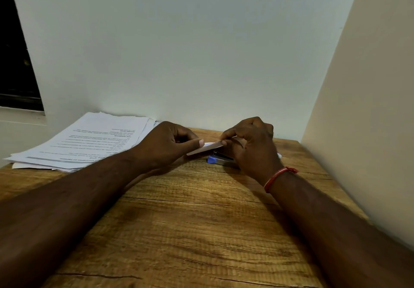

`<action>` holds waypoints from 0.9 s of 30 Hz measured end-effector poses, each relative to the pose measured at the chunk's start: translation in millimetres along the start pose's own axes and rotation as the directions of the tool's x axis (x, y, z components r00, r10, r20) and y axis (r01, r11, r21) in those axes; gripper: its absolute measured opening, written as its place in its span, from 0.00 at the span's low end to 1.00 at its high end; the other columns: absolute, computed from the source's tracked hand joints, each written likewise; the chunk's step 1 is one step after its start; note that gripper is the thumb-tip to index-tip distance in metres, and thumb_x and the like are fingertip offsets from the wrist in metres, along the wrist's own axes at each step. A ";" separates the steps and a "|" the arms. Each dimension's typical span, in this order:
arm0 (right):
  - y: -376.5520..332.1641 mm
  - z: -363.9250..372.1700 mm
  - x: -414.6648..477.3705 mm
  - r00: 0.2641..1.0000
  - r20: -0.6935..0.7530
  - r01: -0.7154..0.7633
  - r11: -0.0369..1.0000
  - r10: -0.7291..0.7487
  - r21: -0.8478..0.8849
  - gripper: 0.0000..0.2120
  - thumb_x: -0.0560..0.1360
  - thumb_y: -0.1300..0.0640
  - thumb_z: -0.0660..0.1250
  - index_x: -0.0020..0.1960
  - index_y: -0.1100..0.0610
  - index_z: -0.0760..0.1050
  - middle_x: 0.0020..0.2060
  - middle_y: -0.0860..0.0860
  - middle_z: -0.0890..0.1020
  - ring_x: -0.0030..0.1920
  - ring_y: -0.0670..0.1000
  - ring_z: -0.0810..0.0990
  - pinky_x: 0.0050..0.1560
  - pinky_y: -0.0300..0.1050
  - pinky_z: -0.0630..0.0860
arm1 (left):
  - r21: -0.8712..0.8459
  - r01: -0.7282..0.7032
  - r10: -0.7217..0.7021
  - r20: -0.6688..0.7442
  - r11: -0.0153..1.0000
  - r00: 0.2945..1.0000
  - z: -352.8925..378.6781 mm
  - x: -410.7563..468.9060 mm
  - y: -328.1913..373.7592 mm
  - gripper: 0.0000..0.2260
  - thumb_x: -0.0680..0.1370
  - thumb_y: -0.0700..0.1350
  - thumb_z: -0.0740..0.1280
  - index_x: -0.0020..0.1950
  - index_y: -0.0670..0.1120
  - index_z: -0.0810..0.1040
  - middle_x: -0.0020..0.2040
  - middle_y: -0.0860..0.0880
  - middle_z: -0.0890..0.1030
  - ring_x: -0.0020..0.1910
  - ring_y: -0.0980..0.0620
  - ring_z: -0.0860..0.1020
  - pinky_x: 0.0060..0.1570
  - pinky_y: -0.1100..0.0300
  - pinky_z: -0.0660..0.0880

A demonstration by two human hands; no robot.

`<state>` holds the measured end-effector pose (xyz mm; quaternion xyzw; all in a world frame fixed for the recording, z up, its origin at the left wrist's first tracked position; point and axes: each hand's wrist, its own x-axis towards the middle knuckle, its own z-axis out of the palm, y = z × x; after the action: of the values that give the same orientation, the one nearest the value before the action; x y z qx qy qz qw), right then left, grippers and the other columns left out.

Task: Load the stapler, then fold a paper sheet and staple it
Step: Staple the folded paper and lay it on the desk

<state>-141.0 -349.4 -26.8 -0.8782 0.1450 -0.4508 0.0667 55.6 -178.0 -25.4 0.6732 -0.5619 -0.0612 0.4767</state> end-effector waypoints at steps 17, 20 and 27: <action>22.1 5.8 1.0 0.931 -0.061 -0.306 0.863 0.359 0.401 0.12 0.81 0.59 0.74 0.47 0.42 0.82 0.48 0.41 0.86 0.58 0.50 0.83 0.59 0.57 0.81 | 0.002 0.013 -0.013 -0.197 1.000 0.980 -4.4 7.4 -18.0 0.07 0.86 0.53 0.72 0.56 0.56 0.91 0.48 0.64 0.89 0.50 0.68 0.84 0.47 0.76 0.71; 23.0 6.3 1.6 0.917 -0.066 -0.329 0.841 0.392 0.429 0.11 0.82 0.60 0.73 0.47 0.44 0.81 0.47 0.38 0.85 0.55 0.44 0.82 0.57 0.51 0.81 | 0.001 0.014 -0.013 -0.221 1.000 0.975 -7.4 8.5 -19.6 0.06 0.84 0.50 0.74 0.56 0.54 0.91 0.47 0.62 0.90 0.49 0.68 0.85 0.46 0.78 0.71; 22.4 5.9 1.5 0.909 -0.064 -0.336 0.815 0.412 0.472 0.10 0.83 0.63 0.72 0.48 0.48 0.81 0.47 0.42 0.85 0.51 0.37 0.81 0.52 0.41 0.76 | -0.023 0.062 -0.065 -0.200 0.998 0.978 -7.2 9.2 -18.4 0.07 0.83 0.53 0.76 0.57 0.53 0.92 0.48 0.57 0.91 0.46 0.60 0.88 0.52 0.61 0.83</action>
<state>-139.8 -371.2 -34.6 -0.7527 0.2115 -0.5201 0.3438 76.3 -182.9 -30.5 0.6895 -0.4886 -0.0129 0.5345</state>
